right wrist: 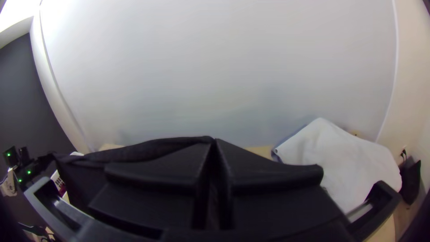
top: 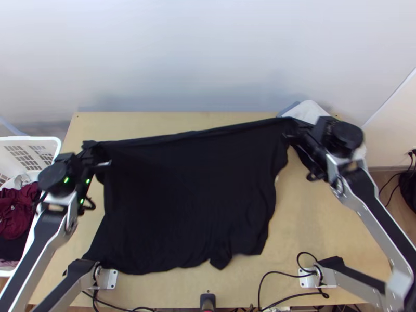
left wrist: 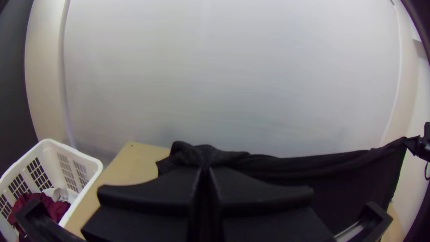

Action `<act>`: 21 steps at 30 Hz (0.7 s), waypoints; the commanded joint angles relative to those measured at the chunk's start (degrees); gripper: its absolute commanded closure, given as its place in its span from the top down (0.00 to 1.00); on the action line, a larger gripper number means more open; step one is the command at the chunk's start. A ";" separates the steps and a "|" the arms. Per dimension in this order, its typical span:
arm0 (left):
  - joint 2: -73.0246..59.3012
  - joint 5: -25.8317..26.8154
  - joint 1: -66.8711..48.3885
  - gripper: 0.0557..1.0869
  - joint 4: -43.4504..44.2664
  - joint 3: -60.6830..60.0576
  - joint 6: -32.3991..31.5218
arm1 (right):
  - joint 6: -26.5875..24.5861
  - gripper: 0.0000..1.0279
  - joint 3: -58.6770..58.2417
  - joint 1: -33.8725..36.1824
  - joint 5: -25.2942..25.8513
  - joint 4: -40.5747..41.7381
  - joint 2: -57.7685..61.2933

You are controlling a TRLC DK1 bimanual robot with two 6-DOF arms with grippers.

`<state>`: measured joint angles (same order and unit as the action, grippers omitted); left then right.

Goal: Fold the t-shirt

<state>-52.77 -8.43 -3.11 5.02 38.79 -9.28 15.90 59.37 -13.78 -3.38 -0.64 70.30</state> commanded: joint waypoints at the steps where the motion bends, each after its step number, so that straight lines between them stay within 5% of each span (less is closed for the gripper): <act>1: -8.49 0.34 3.29 0.04 5.88 0.68 -2.06 | 1.50 0.03 1.01 2.36 1.79 4.60 6.60; 21: -59.46 2.98 11.55 0.04 3.95 43.13 -7.95 | 4.05 0.03 46.89 5.26 3.55 -3.93 51.60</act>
<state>-107.61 -2.52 5.91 10.37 76.84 -15.51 18.17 100.33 -11.81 -3.88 -3.53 117.78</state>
